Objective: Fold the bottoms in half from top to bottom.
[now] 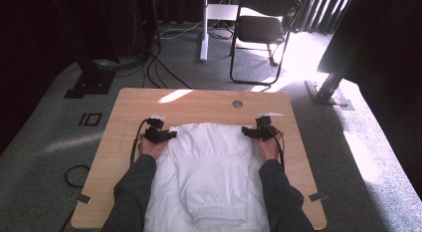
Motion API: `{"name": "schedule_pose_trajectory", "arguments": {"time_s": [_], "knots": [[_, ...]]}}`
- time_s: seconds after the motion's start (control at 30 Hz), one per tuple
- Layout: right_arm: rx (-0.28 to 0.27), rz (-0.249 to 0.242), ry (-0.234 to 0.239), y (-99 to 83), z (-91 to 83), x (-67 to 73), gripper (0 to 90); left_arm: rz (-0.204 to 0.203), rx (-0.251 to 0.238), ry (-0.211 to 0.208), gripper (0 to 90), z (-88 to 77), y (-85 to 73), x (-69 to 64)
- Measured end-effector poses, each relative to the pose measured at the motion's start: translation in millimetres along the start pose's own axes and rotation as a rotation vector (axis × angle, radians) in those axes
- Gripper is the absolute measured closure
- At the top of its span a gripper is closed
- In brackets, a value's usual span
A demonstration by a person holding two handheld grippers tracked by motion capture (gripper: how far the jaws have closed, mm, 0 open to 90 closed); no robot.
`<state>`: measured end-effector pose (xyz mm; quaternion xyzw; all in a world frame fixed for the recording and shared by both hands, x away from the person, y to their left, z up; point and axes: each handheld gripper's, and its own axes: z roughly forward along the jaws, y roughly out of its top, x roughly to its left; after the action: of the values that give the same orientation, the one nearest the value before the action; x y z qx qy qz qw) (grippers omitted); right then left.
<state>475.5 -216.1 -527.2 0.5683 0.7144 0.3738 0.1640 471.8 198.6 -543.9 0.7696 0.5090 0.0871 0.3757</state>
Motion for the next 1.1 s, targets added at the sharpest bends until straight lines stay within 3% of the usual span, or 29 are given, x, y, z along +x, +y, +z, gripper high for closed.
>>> {"name": "schedule_pose_trajectory", "arguments": {"time_s": [0.17, 0.27, 0.4, 0.5, 0.6, 0.8, 0.9, 0.97, 1.1], "knots": [[0.068, 0.028, 0.005, 1.2, 21.5, -4.4, 31.7, -0.003, 0.000, -0.002, 73.4, 0.0, 0.0, 0.2], [0.073, 0.029, 0.003, -1.5, 25.9, -1.8, 36.2, -0.001, 0.006, 0.001, 73.5, 0.0, 0.7, 0.0], [0.080, 0.004, 0.035, -3.7, 24.9, 3.0, 63.7, 0.001, 0.020, 0.002, 74.6, 0.4, 2.6, -0.9], [0.107, 0.038, 0.071, -2.8, 23.7, 1.5, 81.3, -0.010, 0.009, 0.003, 77.9, -0.2, 2.0, -1.4], [0.097, 0.024, 0.065, -1.1, 19.4, 2.9, 84.9, -0.014, -0.011, 0.007, 80.2, -5.0, 5.1, -1.4], [-0.020, -0.021, 0.073, 25.4, -13.2, 0.4, 85.3, -0.055, -0.153, -0.033, 81.4, -35.9, 31.4, 0.9], [-0.120, -0.054, 0.086, 42.1, -35.0, 1.3, 85.3, -0.030, -0.217, -0.039, 81.3, -53.2, 49.3, -5.9], [-0.184, -0.087, 0.065, 50.9, -48.7, 5.4, 85.3, -0.007, -0.256, -0.039, 81.2, -64.0, 59.6, -12.0], [-0.248, -0.121, 0.068, 57.3, -69.3, 9.6, 84.9, 0.015, -0.301, -0.055, 80.9, -80.1, 65.4, -21.3]]}}
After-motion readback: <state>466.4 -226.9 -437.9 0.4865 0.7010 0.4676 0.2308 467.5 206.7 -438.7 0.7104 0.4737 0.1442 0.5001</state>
